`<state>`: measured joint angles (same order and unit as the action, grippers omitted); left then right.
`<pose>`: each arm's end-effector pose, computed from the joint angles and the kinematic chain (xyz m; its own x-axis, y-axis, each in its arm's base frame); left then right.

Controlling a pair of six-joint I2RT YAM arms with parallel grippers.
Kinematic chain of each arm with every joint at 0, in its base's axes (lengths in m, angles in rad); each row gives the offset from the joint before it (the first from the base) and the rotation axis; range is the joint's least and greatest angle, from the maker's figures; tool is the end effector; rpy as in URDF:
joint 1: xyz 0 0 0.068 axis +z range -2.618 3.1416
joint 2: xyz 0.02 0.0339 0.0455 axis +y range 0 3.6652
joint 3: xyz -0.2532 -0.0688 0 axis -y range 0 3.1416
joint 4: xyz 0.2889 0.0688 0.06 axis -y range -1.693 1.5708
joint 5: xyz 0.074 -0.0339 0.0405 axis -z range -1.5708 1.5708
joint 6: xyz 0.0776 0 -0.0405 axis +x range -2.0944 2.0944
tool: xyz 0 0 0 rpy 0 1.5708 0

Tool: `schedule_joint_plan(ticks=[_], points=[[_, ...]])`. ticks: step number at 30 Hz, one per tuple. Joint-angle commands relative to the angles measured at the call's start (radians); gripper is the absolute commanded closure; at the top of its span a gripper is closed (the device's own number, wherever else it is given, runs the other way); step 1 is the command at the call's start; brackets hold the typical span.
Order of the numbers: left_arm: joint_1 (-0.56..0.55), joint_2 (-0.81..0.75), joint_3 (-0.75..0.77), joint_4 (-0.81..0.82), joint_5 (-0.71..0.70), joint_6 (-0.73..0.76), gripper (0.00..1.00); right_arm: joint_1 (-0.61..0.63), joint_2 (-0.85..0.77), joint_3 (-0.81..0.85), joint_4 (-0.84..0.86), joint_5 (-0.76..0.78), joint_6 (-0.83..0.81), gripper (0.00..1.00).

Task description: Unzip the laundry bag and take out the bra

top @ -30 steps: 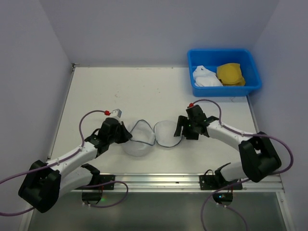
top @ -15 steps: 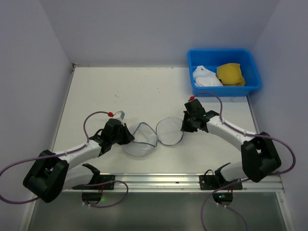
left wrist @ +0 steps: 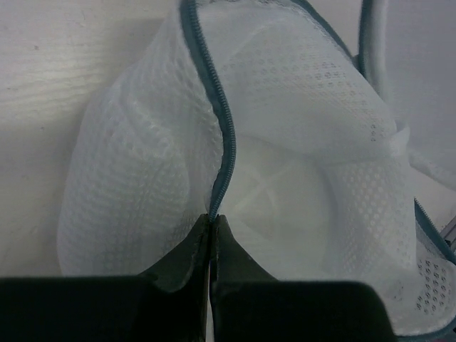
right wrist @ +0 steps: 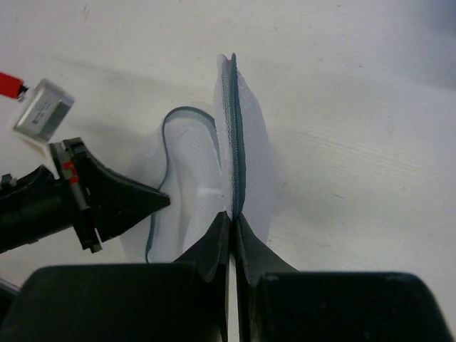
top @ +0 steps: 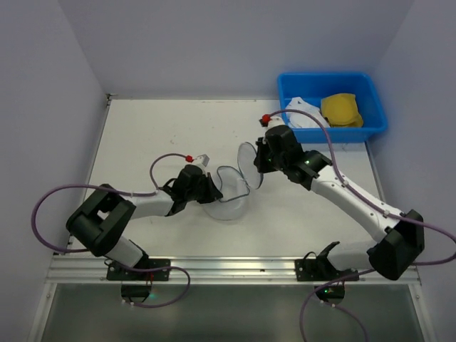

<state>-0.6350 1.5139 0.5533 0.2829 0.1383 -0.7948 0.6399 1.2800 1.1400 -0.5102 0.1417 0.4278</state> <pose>0.2656 -0.2090 0.0693 -0.8346 -0.2631 -0.4839 0.1118 0.7793 -0.6165 0.2968 0.2073 0.2839 -0.6497 0.0284 -0.7597 -0.2544 0.9336 0.2524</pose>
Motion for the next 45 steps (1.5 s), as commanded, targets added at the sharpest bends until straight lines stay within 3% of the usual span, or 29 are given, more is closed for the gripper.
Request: schedule_joint_plan(ticks=[1, 9, 13, 20, 34, 41, 45], points=[[-0.015, 0.046, 0.019, 0.113, 0.007, -0.055, 1.00, 0.095, 0.134, 0.090, -0.031, 0.009, -0.084, 1.00], [-0.015, 0.098, -0.078, 0.249, -0.029, -0.119, 1.00, 0.268, 0.398, 0.181, -0.007, -0.106, -0.092, 1.00], [-0.014, 0.069, -0.131, 0.272, -0.069, -0.135, 1.00, 0.297, 0.466, 0.185, 0.016, -0.163, -0.096, 1.00], [-0.014, -0.099, -0.170, 0.171, -0.170, -0.119, 0.99, 0.300, 0.510, 0.153, 0.051, -0.223, -0.115, 1.00], [0.006, -0.500, -0.237, -0.165, -0.305, -0.075, 0.79, 0.300, 0.510, 0.127, 0.088, -0.229, -0.104, 1.00], [0.026, -0.529, -0.274, -0.188, -0.284, -0.099, 0.65, 0.300, 0.499, 0.136, 0.085, -0.223, -0.106, 1.00], [0.031, -0.465, -0.283, -0.145, -0.264, -0.109, 0.66, 0.300, 0.473, 0.142, 0.073, -0.206, -0.110, 1.00]])
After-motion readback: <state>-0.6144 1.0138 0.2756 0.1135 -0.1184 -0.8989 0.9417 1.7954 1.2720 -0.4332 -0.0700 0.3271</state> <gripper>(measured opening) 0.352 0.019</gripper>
